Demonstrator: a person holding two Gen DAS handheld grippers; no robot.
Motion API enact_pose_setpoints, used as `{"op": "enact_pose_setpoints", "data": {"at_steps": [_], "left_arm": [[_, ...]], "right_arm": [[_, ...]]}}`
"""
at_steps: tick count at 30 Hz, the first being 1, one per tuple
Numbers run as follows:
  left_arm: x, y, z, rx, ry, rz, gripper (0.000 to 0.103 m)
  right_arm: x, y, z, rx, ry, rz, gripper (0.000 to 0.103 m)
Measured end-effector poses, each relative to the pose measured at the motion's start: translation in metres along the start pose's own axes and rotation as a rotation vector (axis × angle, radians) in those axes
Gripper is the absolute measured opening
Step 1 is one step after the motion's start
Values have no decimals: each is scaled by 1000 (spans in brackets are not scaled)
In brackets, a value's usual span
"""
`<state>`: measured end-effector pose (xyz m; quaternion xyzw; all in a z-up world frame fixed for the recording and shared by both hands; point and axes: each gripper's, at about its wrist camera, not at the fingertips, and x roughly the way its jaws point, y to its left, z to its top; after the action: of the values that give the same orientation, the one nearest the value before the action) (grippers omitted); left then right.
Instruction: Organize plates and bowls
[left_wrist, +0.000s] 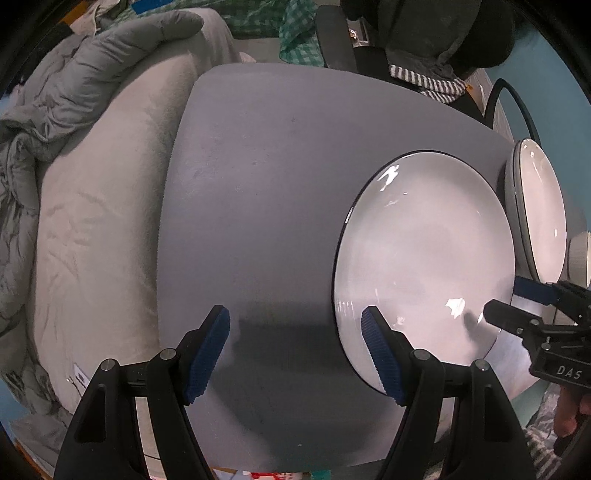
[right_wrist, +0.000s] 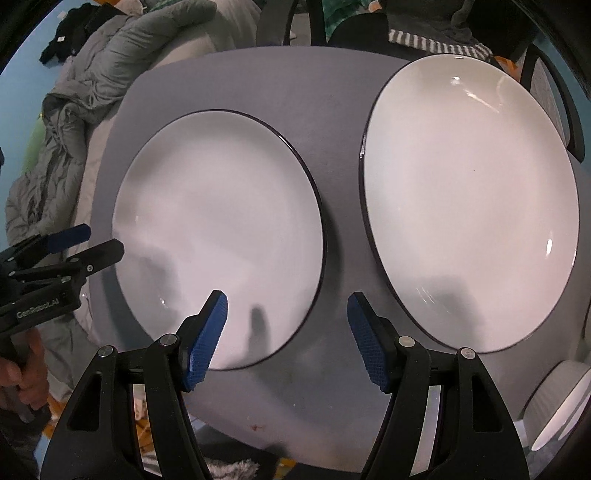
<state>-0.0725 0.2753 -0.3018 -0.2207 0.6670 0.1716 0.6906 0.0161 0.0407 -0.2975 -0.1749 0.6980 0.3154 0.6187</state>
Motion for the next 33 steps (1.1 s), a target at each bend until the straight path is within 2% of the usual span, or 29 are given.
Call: {"op": "enact_pose_setpoints", "data": {"at_steps": [10, 12, 16, 20, 26, 29, 33], "left_arm": [[13, 19, 2, -56, 27, -66, 73], [15, 18, 4, -50, 33, -68, 66], [17, 15, 6, -33, 41, -69, 65], [19, 9, 9, -15, 51, -71, 61], [17, 10, 9, -8, 57, -88, 53], [15, 6, 10, 6, 56, -101, 45], [15, 2, 10, 26, 52, -96, 43]], "right_arm": [[10, -1, 8, 10, 2, -1, 68], [12, -3, 9, 20, 2, 4, 63], [11, -4, 10, 24, -5, 7, 58], [12, -3, 10, 21, -2, 2, 48], [14, 1, 14, 40, -2, -17, 46], [14, -2, 14, 63, 0, -42, 30], [12, -9, 13, 99, 3, -16, 26]]}}
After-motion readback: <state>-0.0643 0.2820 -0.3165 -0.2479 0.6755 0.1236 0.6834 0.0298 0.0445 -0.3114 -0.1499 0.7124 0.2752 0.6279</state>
